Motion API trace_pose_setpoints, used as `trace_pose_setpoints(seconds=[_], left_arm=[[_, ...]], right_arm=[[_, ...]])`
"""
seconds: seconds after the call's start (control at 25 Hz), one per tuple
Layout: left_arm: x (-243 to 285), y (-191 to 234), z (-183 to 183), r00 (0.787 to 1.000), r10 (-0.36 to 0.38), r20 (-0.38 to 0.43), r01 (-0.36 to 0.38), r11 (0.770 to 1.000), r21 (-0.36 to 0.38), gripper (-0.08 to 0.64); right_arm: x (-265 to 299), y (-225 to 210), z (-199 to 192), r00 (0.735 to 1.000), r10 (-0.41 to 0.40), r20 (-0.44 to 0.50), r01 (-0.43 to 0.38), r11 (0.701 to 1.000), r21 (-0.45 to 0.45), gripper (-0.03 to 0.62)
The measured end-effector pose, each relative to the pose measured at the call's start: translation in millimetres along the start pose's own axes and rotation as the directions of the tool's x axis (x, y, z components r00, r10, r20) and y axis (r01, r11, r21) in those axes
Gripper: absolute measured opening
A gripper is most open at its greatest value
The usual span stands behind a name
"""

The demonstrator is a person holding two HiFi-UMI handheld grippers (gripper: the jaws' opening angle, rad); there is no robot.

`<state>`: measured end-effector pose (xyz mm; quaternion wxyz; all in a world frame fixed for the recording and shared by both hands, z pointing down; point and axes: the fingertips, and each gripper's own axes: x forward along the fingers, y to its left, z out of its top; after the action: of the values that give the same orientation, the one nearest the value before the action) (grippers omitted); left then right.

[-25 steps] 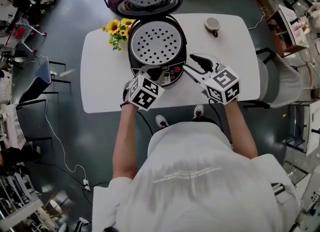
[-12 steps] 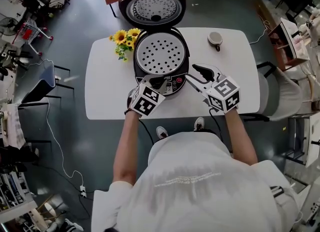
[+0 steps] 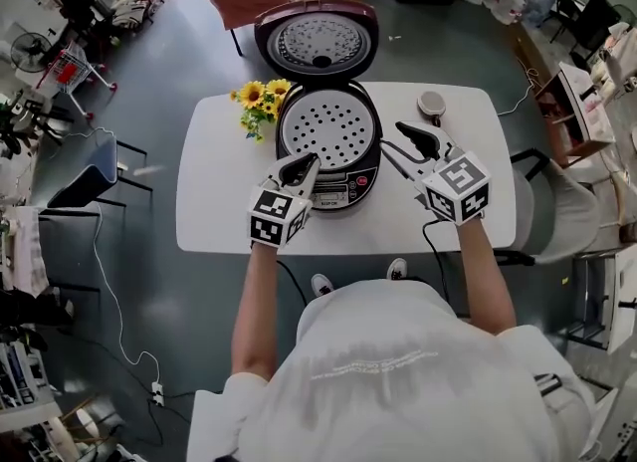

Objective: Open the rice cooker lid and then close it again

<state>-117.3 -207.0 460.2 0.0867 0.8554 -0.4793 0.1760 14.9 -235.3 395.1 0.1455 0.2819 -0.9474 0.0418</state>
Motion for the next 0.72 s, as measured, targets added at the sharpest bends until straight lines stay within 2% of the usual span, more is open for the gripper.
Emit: trace_pose_setpoints(seconds=[0.08,0.2,0.36,0.52,0.64,0.72], left_arm=[[-12.6,17.2,23.3,0.995,0.064,0.082,-0.06,0.997,-0.042,0.044],[-36.4,41.3,55.4,0.973,0.148,0.177,-0.132,0.987,-0.096,0.086],[-71.4,61.2,92.2,0.938,0.217,0.27,-0.196,0.975,-0.104,0.086],[-97.6,73.0,113.7,0.921,0.262,0.289,-0.255,0.965,-0.064,0.086],[-112.5,76.3,119.6,0.913,0.288,0.288,-0.297,0.955,-0.013,0.086],[-119.4,79.1,120.9,0.906,0.305,0.292,-0.316,0.949,-0.011,0.086]], right_arm=[[-1.5,-6.2,11.6,1.0,-0.014,0.019,0.015,1.0,-0.023,0.193],[-6.6,-15.3,31.8,0.998,-0.043,0.051,0.046,0.997,-0.06,0.193],[-19.0,-26.4,65.9,0.989,-0.085,0.121,0.096,0.991,-0.088,0.188],[-29.7,-28.8,93.8,0.978,-0.104,0.179,0.123,0.987,-0.099,0.186],[-33.9,-23.4,100.2,0.976,-0.104,0.193,0.124,0.987,-0.097,0.183],[-34.3,-20.0,100.8,0.976,-0.102,0.194,0.123,0.988,-0.097,0.183]])
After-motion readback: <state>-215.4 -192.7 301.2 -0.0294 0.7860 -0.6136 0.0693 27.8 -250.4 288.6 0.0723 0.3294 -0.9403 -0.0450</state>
